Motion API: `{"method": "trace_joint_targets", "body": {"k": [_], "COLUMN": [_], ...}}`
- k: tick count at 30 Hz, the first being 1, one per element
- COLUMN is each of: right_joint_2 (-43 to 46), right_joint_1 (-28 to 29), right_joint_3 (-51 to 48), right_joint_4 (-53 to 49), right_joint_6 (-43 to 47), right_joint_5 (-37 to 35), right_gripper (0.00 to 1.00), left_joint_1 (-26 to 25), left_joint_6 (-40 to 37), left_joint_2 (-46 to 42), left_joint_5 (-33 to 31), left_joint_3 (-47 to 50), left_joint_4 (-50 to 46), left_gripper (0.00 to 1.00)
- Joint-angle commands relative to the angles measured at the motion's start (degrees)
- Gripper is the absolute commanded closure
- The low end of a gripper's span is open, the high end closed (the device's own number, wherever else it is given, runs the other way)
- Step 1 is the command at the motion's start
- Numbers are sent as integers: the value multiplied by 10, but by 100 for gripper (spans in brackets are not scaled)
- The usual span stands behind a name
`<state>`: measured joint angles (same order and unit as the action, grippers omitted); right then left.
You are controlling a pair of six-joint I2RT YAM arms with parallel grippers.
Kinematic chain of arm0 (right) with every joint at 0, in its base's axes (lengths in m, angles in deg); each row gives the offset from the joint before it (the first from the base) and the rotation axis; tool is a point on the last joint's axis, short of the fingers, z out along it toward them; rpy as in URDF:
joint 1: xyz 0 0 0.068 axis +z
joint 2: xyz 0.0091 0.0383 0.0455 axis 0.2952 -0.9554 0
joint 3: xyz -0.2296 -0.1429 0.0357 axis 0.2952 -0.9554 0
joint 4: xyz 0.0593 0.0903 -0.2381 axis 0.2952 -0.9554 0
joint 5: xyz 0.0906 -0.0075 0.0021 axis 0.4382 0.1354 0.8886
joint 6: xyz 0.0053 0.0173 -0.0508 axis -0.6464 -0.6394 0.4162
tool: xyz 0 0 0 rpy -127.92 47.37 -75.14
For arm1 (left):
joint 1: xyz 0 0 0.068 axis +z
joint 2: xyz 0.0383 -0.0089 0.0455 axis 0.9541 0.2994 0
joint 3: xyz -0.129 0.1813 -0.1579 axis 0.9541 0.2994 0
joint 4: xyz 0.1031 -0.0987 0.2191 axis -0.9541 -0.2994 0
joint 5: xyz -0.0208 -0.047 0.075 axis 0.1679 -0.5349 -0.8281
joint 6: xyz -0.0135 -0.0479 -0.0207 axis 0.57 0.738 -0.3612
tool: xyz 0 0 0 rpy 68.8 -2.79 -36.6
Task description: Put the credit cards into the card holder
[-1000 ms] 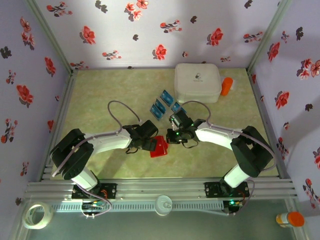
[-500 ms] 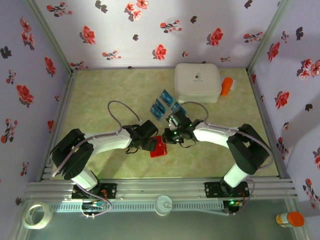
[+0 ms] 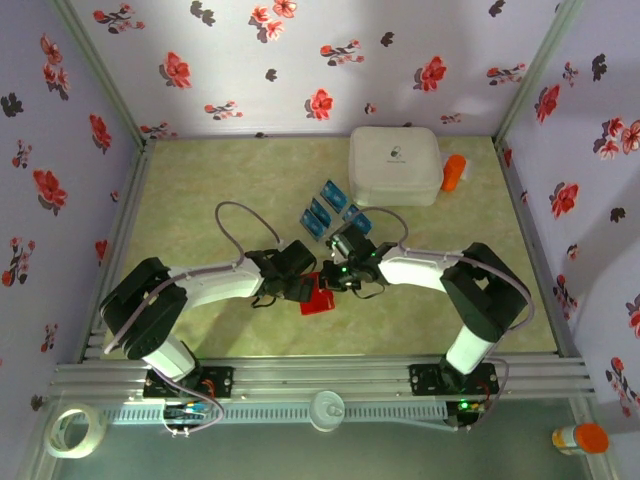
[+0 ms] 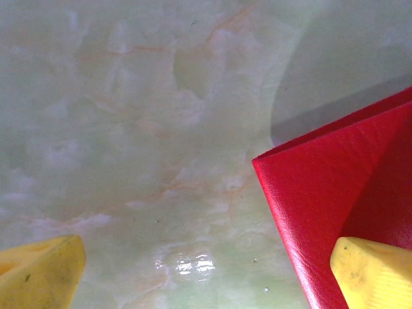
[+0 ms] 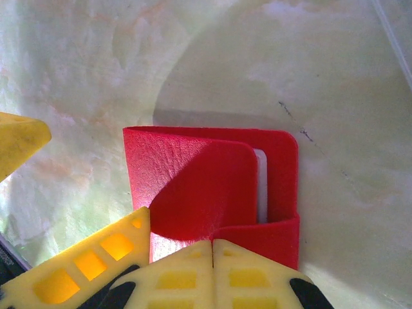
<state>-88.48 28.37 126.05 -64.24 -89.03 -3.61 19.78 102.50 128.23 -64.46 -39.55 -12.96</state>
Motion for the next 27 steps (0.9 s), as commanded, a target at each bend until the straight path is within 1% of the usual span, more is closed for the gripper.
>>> {"method": "trace_joint_targets", "body": {"k": [1, 9, 20, 27], "right_joint_2": [-14, -21, -5, 3], "right_joint_1": [13, 20, 24, 24], "right_joint_3": [12, -2, -50, -70], "right_joint_4": [11, 8, 4, 8], "right_joint_6": [-9, -8, -2, 0], "right_joint_5": [6, -3, -29, -30], "right_gripper": [100, 100, 100, 100], "left_joint_1": [-6, -6, -6, -6], "left_joint_6": [-4, -3, -4, -2], "left_joint_2": [10, 8, 8, 8], "left_joint_5": [-4, -4, -5, -4], "left_joint_3": [23, 26, 27, 25], "left_joint_4": [-21, -20, -20, -21], "left_gripper": [0, 0, 0, 0]}}
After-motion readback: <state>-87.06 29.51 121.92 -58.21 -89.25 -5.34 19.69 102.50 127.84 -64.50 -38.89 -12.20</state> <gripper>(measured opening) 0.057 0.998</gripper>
